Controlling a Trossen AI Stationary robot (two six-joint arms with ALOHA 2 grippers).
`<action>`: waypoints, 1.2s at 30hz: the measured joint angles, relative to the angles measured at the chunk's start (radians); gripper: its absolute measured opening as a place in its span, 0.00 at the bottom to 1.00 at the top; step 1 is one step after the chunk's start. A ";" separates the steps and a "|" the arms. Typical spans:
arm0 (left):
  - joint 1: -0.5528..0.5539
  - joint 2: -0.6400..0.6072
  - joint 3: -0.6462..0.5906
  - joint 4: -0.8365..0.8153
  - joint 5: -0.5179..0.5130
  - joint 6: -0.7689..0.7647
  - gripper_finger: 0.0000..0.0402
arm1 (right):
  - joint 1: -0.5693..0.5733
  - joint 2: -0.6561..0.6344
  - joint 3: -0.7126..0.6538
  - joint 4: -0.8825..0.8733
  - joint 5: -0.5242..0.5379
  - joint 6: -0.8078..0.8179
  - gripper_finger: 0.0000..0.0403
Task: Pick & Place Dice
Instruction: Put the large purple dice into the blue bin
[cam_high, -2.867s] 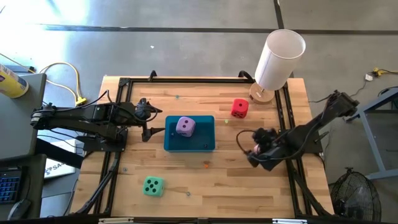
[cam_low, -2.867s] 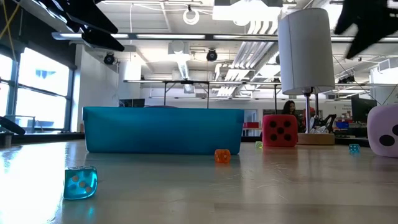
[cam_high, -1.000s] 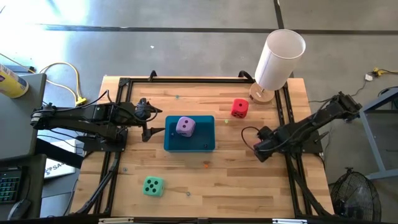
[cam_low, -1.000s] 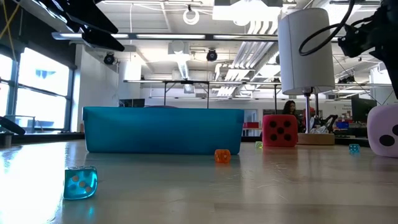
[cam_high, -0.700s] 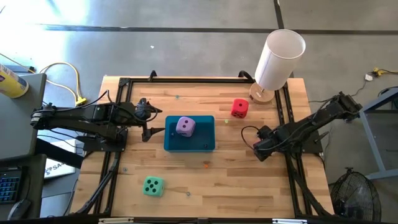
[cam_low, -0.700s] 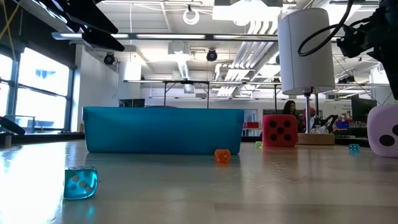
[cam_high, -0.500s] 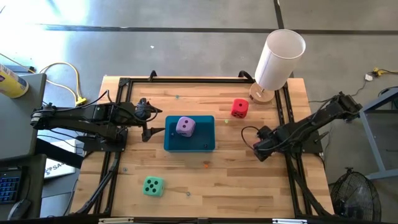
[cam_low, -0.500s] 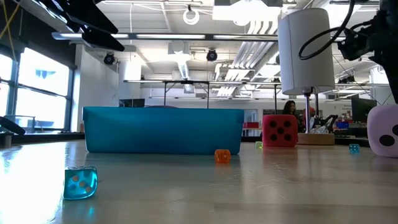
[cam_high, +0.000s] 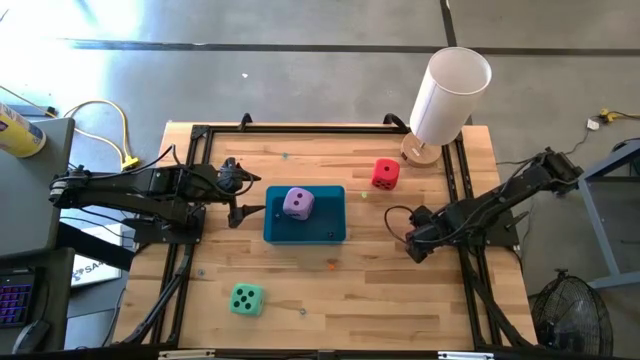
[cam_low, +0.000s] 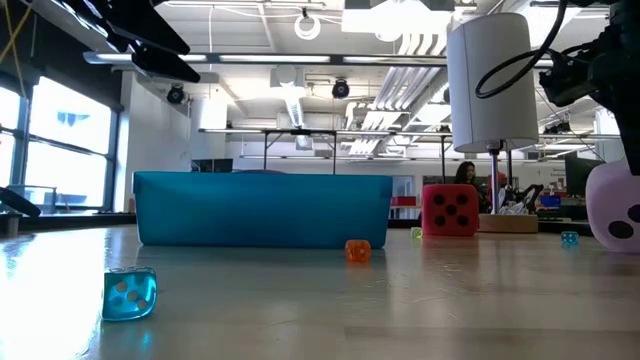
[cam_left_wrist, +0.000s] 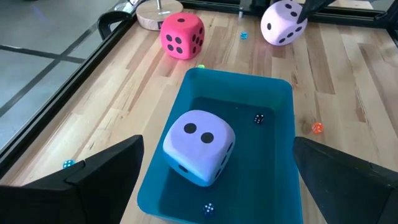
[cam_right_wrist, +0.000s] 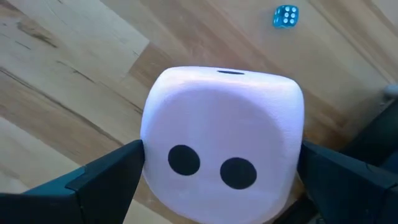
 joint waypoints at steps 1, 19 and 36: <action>0.000 0.000 0.000 0.000 0.000 0.000 1.00 | 0.000 0.000 0.000 0.001 0.000 0.004 0.99; 0.000 0.000 0.000 -0.001 0.000 0.000 1.00 | 0.000 0.003 -0.146 0.096 -0.001 0.041 0.99; 0.000 0.001 0.000 0.000 0.000 0.001 1.00 | 0.000 -0.003 -0.164 0.241 -0.028 -0.050 0.99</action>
